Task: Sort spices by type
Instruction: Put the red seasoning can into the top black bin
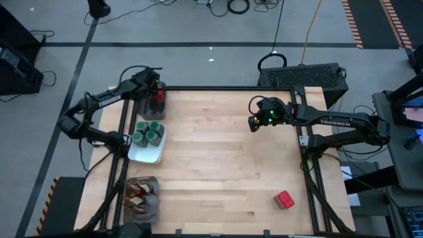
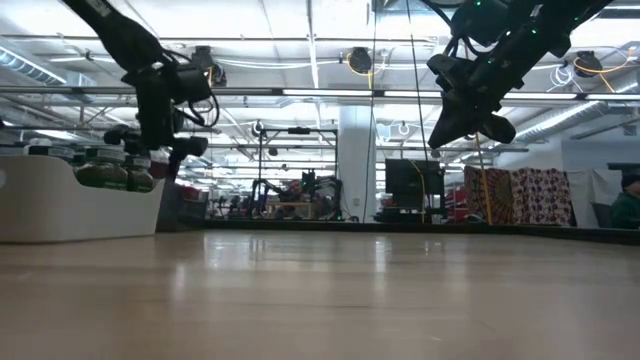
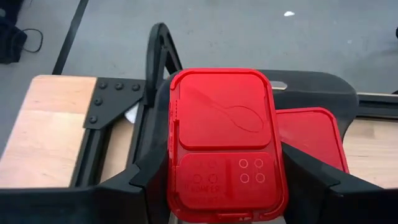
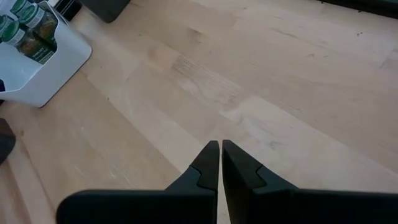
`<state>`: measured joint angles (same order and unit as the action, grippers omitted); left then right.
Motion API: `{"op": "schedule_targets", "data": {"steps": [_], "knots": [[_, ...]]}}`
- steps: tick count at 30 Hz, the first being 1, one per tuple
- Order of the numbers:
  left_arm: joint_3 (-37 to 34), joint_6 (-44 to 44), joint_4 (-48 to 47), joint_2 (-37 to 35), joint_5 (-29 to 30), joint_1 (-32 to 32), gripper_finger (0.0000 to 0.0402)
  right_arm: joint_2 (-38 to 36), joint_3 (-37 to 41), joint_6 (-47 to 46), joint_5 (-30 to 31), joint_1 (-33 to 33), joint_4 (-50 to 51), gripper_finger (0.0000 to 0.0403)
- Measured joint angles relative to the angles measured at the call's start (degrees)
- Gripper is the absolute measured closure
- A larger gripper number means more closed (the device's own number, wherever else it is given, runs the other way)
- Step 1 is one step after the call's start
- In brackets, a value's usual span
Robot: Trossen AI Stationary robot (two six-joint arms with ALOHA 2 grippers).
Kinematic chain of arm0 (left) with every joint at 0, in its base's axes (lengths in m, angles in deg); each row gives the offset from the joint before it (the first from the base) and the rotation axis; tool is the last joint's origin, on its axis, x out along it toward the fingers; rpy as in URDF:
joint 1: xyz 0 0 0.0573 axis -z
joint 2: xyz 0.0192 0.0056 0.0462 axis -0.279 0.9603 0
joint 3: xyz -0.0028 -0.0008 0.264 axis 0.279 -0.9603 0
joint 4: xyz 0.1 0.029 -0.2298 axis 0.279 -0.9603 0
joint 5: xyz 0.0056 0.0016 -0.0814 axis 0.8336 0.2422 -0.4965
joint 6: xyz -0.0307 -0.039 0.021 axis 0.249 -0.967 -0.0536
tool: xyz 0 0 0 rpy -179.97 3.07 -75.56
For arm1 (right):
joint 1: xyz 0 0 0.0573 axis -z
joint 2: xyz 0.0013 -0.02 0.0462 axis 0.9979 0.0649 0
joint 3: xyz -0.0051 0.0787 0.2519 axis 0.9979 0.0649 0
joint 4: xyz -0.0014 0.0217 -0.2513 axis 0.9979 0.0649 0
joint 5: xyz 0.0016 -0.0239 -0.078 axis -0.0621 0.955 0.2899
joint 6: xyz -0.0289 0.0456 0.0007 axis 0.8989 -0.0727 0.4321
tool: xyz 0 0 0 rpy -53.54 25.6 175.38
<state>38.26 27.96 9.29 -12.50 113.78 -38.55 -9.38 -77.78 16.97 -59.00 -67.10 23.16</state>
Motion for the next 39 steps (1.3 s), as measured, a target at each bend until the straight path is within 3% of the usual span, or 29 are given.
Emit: {"op": "schedule_targets", "data": {"steps": [10,19,27,39], "knots": [[0.30,-0.16,3.81,5.67,-0.04,-0.03,0.0182,0.00,0.00,0.01,0.02,-0.02,0.00,0.0403],[0.33,-0.50,3.72,6.16,0.21,0.02,0.0182,0.00,0.00,-0.01,0.02,-0.02,0.02,0.0403],[0.24,-0.52,3.25,6.26,0.19,-0.03,0.0097,0.00,0.00,0.06,0.04,-0.02,0.02,0.0403],[0.03,0.12,3.36,4.79,0.00,-0.02,0.0087,0.00,0.00,0.36,0.40,-0.04,0.00,0.0403]]}}
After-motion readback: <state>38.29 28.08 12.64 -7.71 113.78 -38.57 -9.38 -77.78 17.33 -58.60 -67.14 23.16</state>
